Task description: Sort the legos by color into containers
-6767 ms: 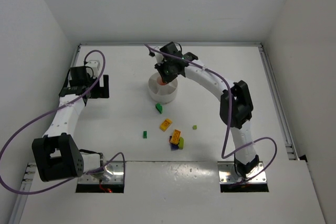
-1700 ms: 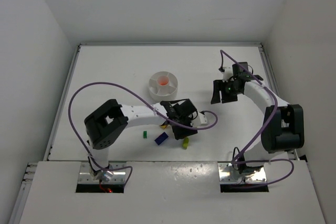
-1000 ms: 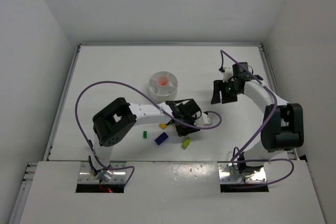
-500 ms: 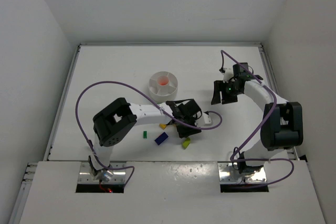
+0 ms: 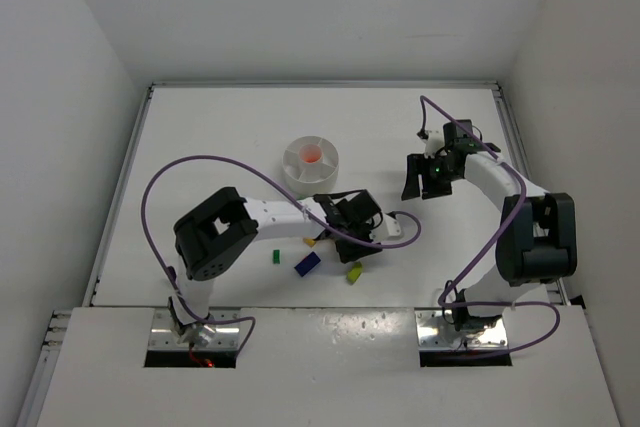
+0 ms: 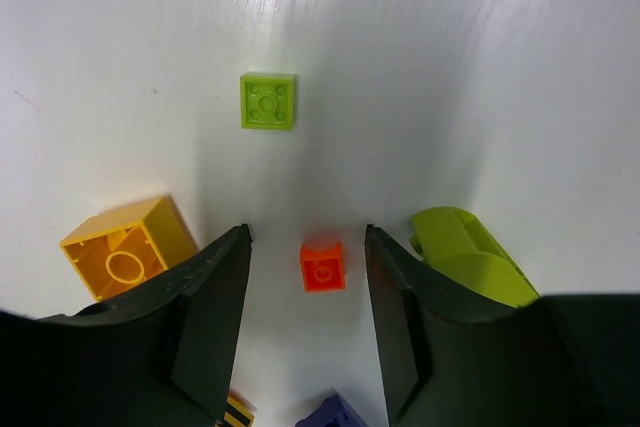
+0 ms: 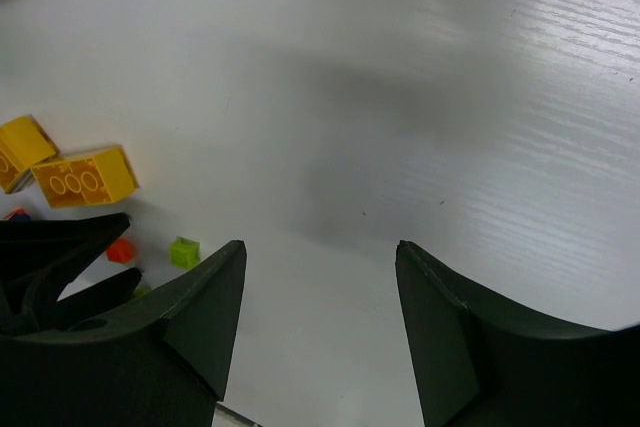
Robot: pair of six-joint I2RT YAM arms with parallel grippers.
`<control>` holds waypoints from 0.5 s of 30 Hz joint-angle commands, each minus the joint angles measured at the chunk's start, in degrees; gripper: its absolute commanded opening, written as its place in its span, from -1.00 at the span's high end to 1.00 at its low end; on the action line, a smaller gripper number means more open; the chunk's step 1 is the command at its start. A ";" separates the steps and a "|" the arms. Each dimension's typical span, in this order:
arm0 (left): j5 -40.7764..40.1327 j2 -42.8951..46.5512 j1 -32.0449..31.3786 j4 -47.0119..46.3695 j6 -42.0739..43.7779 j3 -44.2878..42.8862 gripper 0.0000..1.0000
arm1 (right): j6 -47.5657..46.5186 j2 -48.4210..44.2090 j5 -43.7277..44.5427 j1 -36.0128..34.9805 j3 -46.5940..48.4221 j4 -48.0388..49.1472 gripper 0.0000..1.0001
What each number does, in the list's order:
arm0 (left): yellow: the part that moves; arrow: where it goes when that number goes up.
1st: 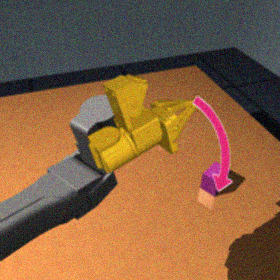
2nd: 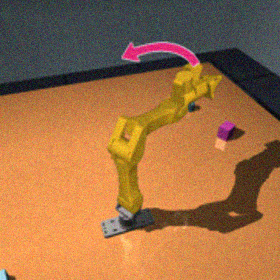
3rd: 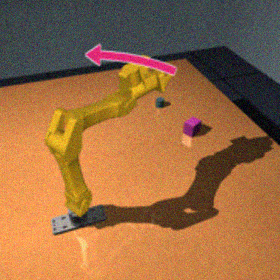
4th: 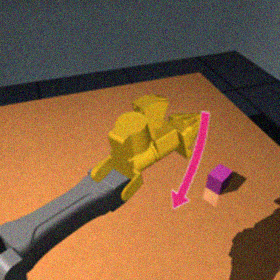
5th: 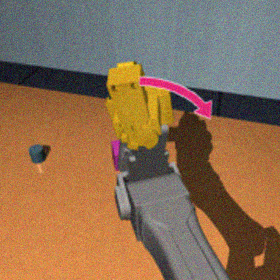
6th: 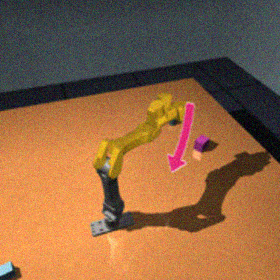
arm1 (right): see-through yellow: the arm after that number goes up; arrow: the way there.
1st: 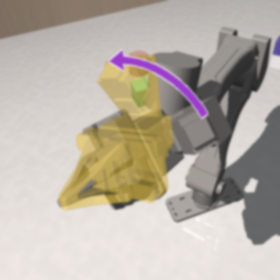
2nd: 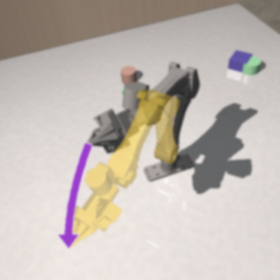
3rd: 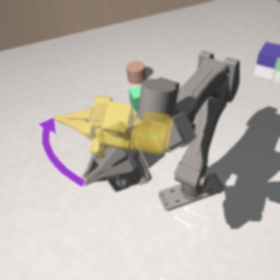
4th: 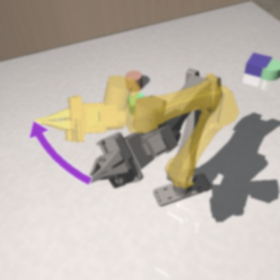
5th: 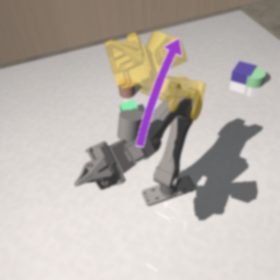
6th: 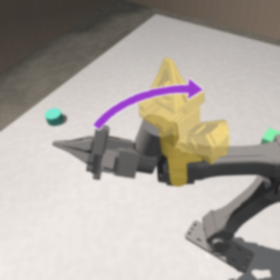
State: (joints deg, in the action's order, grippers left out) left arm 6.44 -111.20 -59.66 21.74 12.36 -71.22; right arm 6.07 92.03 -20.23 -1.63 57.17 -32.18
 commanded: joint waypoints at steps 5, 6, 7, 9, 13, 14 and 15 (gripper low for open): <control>-3.45 0.28 0.42 3.22 -0.23 3.55 -0.09 | -0.26 0.17 -2.09 0.22 1.63 0.81 -0.24; -3.45 0.28 0.42 3.22 -0.23 3.55 -0.09 | -0.26 0.17 -2.10 0.22 1.63 0.81 -0.24; -3.45 0.28 0.42 3.22 -0.23 3.55 -0.09 | -0.26 0.17 -2.10 0.22 1.63 0.81 -0.24; -3.45 0.28 0.42 3.22 -0.23 3.55 -0.06 | -0.26 0.17 -2.10 0.22 1.63 0.81 -0.24; -3.45 0.28 0.42 3.22 -0.23 3.55 0.03 | -0.26 0.17 -2.10 0.22 1.63 0.81 -0.24; -3.45 -0.24 0.42 3.22 -0.23 3.55 0.07 | -0.26 0.17 -2.10 0.22 1.11 0.81 -0.24; -3.45 -0.25 0.42 3.22 -0.23 4.07 0.07 | -0.26 0.17 -2.10 0.22 1.10 0.81 -0.24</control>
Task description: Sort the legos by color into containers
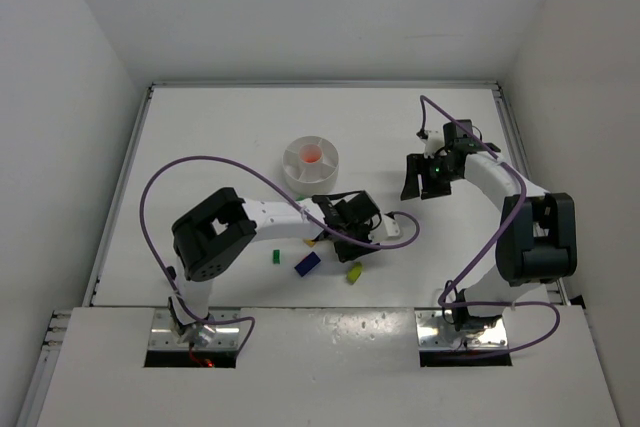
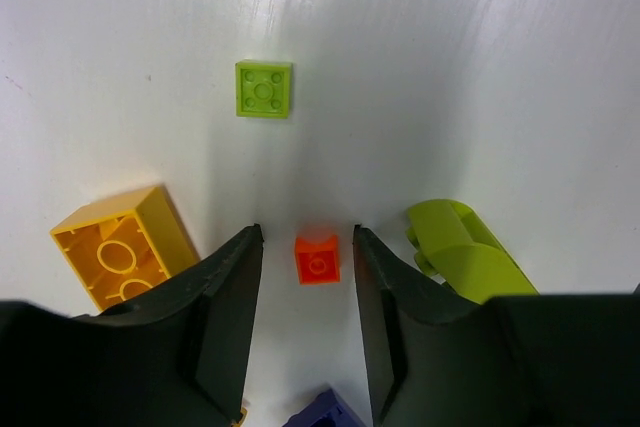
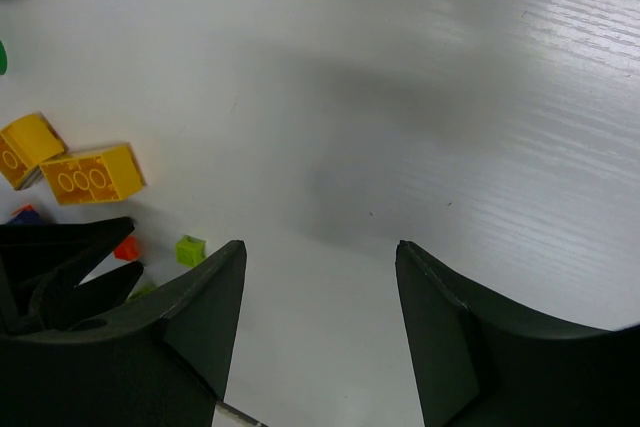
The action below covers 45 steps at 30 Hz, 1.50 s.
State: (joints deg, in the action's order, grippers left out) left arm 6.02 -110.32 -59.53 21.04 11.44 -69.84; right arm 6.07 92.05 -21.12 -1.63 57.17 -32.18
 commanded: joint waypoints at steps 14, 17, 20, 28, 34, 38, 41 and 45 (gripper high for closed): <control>-4.09 -0.60 0.82 3.92 0.69 3.75 -0.08 | -0.26 0.15 -1.20 0.22 1.10 0.81 -0.24; -4.09 -0.60 0.82 4.45 0.69 3.75 -0.03 | -0.26 0.15 -1.20 0.22 1.10 0.81 -0.24; -4.09 -0.60 0.82 4.45 0.69 3.75 0.05 | -0.26 0.15 -1.20 0.22 1.10 1.33 -0.24; -4.09 -0.07 1.34 4.98 0.69 4.37 0.05 | -0.26 0.15 -1.20 0.22 1.10 1.33 -0.24; -3.56 -0.07 1.34 4.98 0.69 4.37 0.10 | -0.26 0.15 -1.73 0.22 1.10 1.33 -0.24; -3.56 -0.07 1.34 5.51 0.69 4.37 0.28 | -0.26 -0.38 -1.73 0.22 0.58 1.33 -0.24; -3.56 -0.07 1.34 5.51 0.69 4.37 0.53 | -0.26 -0.38 -1.73 0.22 0.58 1.33 -0.24; -1.72 -0.07 1.34 5.51 0.69 4.37 0.77 | -0.26 -0.38 -1.73 0.22 0.58 1.33 -0.24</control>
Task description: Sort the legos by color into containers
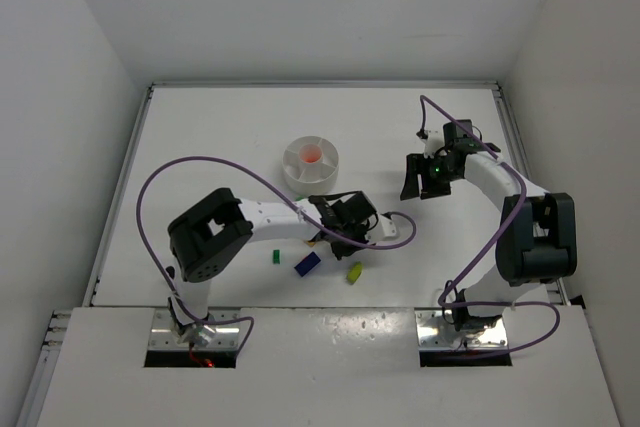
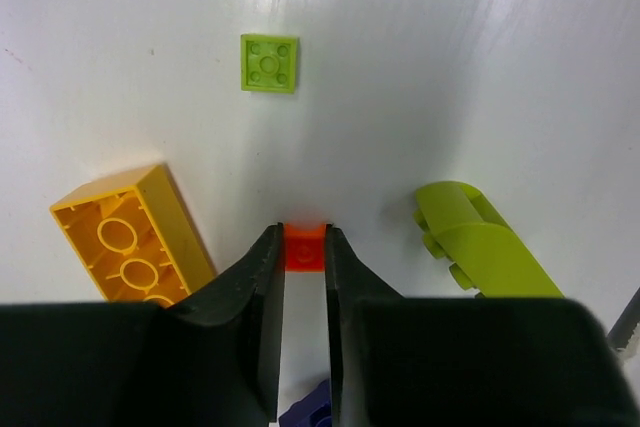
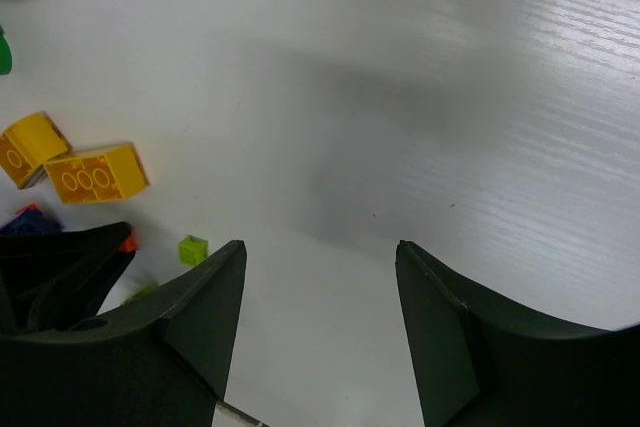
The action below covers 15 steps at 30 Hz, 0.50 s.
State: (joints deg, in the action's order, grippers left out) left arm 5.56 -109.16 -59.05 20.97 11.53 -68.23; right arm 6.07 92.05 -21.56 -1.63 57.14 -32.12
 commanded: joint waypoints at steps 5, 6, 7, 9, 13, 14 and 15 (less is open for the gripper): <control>1.29 4.12 1.39 6.10 0.60 1.52 0.80 | -0.26 -0.91 -1.29 0.22 0.08 1.27 -0.24; 2.16 4.74 1.39 6.71 0.60 0.21 0.83 | -0.26 -0.91 -1.29 0.22 0.07 1.27 -0.24; 3.65 5.45 2.17 7.93 0.60 -0.58 0.83 | -0.26 -0.91 -1.29 0.22 0.07 1.27 -0.24; 4.89 8.17 4.01 8.47 -0.62 -2.25 0.85 | -0.26 -0.91 -1.29 0.22 0.07 1.27 -0.24; 6.04 12.74 7.62 9.61 -1.69 -6.29 0.88 | -0.26 -0.91 -1.29 0.22 0.07 1.27 -0.24; 6.04 13.36 8.24 9.61 -1.69 -7.35 0.90 | -0.26 -0.39 -1.29 0.22 0.07 1.27 -0.24; 6.04 14.06 9.90 10.31 -2.29 -9.71 0.90 | -0.26 -0.38 -1.29 0.22 0.59 1.27 -0.24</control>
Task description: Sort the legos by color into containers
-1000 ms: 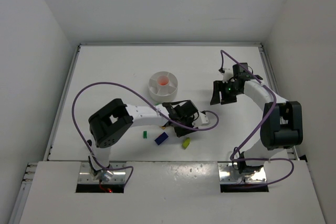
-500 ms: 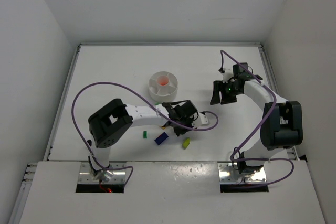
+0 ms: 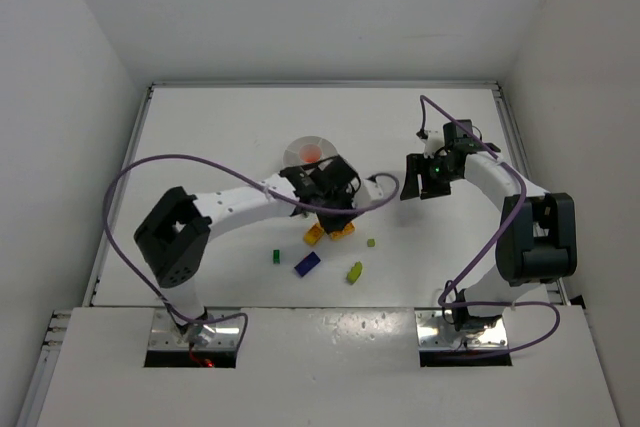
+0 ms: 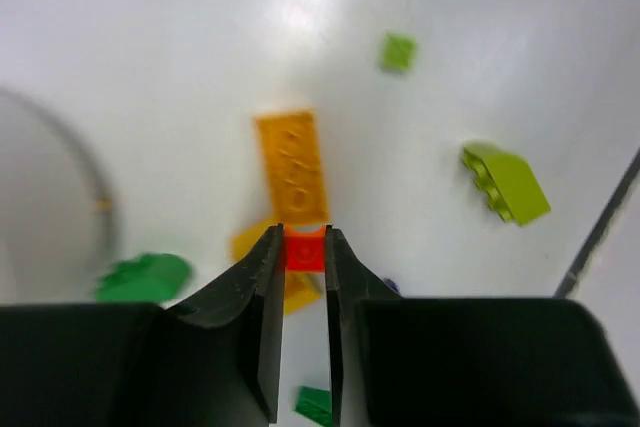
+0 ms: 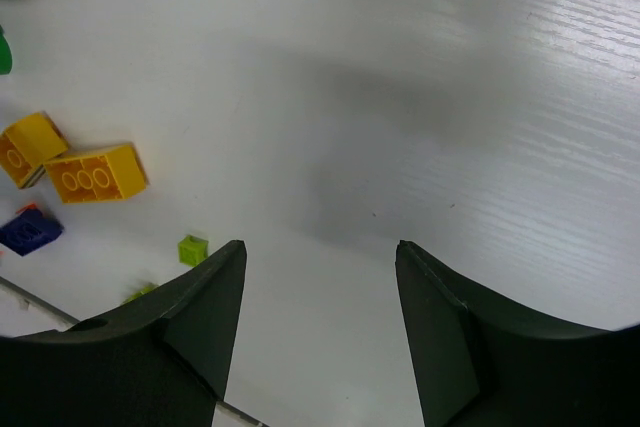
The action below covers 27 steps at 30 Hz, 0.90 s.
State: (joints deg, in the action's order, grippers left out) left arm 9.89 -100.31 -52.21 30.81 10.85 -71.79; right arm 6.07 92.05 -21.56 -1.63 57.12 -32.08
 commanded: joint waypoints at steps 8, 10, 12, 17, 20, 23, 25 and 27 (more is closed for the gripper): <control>-0.04 1.89 15.19 0.48 -3.64 -18.90 1.00 | -0.79 0.15 -1.82 -0.31 1.15 1.23 -0.24; -0.74 -0.31 18.17 0.48 -4.96 -22.84 1.00 | -0.79 0.15 -1.82 -0.31 1.15 0.70 -0.24; -0.75 -3.03 19.77 0.48 -6.10 -24.97 1.00 | -0.79 0.67 -1.82 -0.31 1.15 0.70 -0.24; 0.48 -6.64 23.63 0.48 -7.78 -27.79 1.00 | -1.32 0.67 -2.34 -0.31 1.15 0.70 -0.24; 1.18 -7.27 25.04 0.48 -8.30 -27.79 1.00 | -1.32 0.67 -2.34 -0.31 1.15 0.70 -0.24; 1.71 -7.79 25.57 0.48 -8.30 -26.65 1.00 | -1.32 0.67 -2.34 -0.31 1.15 0.70 -0.24; 2.24 -7.79 25.57 0.48 -8.30 -26.13 1.00 | -1.32 1.29 -2.87 -0.31 1.15 0.70 -0.24; 2.24 -7.79 25.57 0.48 -7.78 -25.42 1.00 | -1.32 1.81 -2.87 -0.31 1.68 0.17 -0.24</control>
State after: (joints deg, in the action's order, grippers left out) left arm 10.74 -108.86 -27.29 31.70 3.75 -97.65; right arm 5.37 92.99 -22.98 -1.63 57.12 -32.18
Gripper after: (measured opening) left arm 0.221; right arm 0.622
